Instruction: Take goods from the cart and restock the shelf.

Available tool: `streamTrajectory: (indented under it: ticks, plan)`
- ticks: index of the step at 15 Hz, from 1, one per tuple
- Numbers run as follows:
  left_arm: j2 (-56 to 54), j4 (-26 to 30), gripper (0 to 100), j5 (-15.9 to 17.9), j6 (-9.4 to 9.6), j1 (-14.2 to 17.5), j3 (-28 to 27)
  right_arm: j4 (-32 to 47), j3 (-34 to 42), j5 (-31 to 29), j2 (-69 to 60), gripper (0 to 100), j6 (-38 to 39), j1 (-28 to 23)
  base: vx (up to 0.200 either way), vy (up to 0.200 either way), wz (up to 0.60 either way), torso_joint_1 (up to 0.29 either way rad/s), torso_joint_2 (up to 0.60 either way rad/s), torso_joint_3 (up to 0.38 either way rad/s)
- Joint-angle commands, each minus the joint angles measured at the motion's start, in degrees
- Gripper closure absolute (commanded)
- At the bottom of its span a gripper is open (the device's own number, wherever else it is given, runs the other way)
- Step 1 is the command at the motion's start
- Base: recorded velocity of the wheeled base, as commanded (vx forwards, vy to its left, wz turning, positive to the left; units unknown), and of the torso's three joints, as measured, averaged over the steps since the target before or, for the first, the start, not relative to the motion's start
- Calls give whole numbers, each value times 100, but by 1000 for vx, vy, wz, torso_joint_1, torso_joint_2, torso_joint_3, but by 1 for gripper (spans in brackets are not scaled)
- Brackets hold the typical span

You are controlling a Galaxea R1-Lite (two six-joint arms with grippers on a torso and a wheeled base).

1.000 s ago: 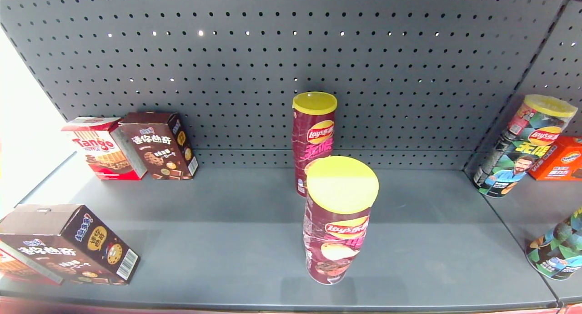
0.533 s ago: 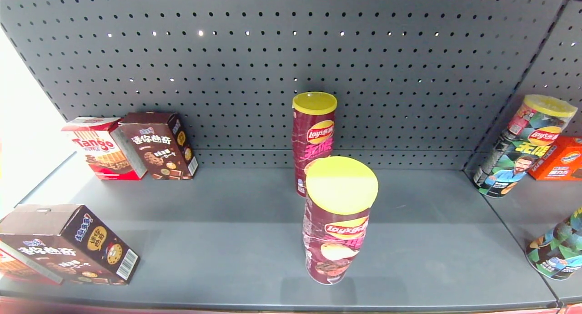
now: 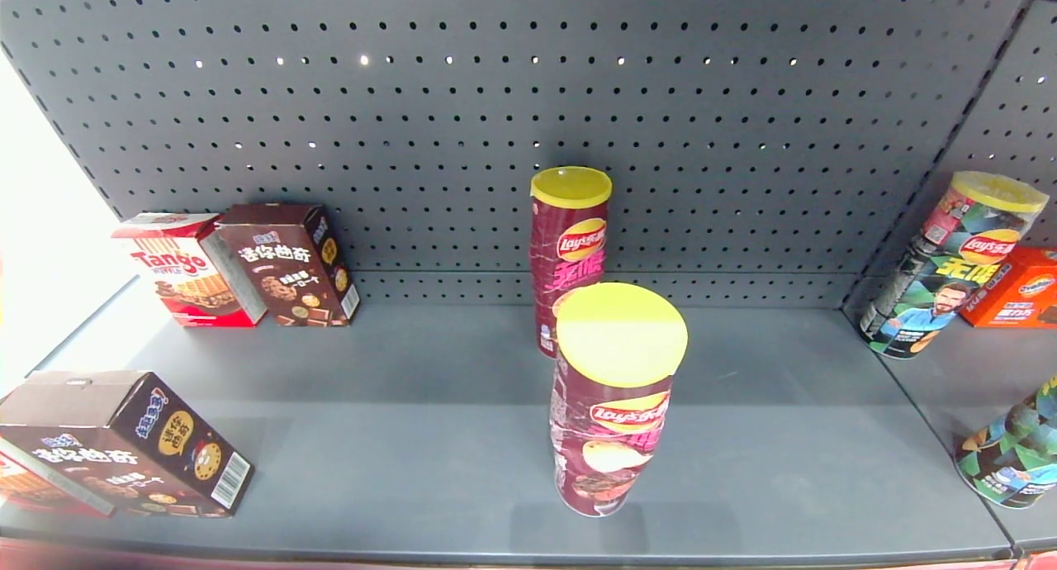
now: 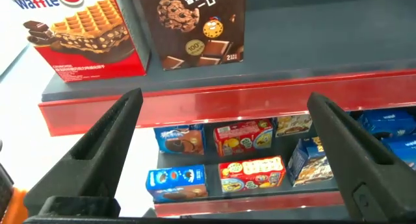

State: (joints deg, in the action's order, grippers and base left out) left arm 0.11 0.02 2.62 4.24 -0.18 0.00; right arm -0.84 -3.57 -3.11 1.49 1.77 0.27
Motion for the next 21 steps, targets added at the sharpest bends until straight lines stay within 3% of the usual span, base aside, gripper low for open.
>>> streamTrajectory:
  ticks: [1,4,7,9,15,18,21]
  plan:
    - [24,-2,0,2,-2,1,0,-83,-2271,293,2022,0,720,210,0,0,0,0,0,0]
    - [15,-2,0,2,-2,1,0,-180,-3114,1462,2901,0,386,448,0,0,0,0,0,0]
    - [15,-2,0,37,-11,1,0,-180,-3325,2359,3666,0,-546,808,0,0,0,0,0,0]
    - [24,-2,0,10,-11,1,0,-188,-3352,2411,4175,0,-889,1415,0,0,0,0,0,0]
    - [15,-2,0,19,-11,1,0,-830,-3554,2121,5485,0,-924,2935,0,0,0,0,0,0]
    - [15,-2,0,19,-20,1,0,-839,-3545,2051,5898,0,-1117,3322,0,0,0,0,0,0]
    - [15,-2,0,28,-20,1,0,-839,-3457,2025,6250,0,-1337,3375,0,0,0,0,0,0]
